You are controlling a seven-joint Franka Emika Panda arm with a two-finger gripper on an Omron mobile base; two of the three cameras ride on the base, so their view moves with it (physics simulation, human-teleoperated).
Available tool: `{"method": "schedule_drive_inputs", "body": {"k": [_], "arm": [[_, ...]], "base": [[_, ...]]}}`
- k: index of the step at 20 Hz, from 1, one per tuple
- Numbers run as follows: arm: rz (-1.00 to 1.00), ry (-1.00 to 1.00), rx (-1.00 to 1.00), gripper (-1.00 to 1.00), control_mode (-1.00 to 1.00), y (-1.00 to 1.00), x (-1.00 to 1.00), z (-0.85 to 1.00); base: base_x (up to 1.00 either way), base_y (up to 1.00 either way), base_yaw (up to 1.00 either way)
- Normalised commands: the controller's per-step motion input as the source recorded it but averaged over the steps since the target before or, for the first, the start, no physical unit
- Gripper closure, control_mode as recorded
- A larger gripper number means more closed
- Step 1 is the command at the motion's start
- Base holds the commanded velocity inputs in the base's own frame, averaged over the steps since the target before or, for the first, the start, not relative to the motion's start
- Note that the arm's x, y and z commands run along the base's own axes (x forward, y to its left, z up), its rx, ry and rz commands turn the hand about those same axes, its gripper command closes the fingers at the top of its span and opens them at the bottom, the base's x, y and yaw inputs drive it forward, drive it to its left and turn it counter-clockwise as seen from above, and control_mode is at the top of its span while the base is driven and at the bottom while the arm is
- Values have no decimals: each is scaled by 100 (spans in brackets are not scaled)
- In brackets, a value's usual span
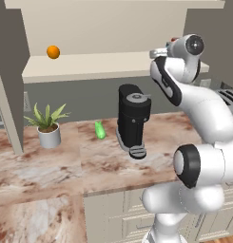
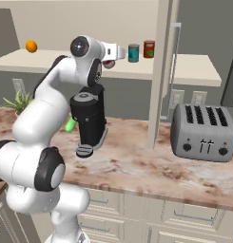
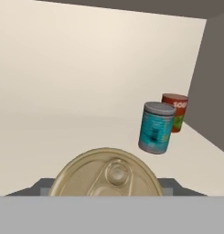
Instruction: Pick the cans from the counter and place them in their designated side in the cabinet.
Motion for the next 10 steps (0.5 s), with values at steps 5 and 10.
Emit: {"method": "schedule_drive_inputs", "body": {"k": [5, 10], "arm": [[0, 0, 0, 100, -100, -7, 37, -4], [0, 4, 0, 100, -100, -5, 34, -6]], "base": [[0, 0, 0], [0, 0, 0]]}}
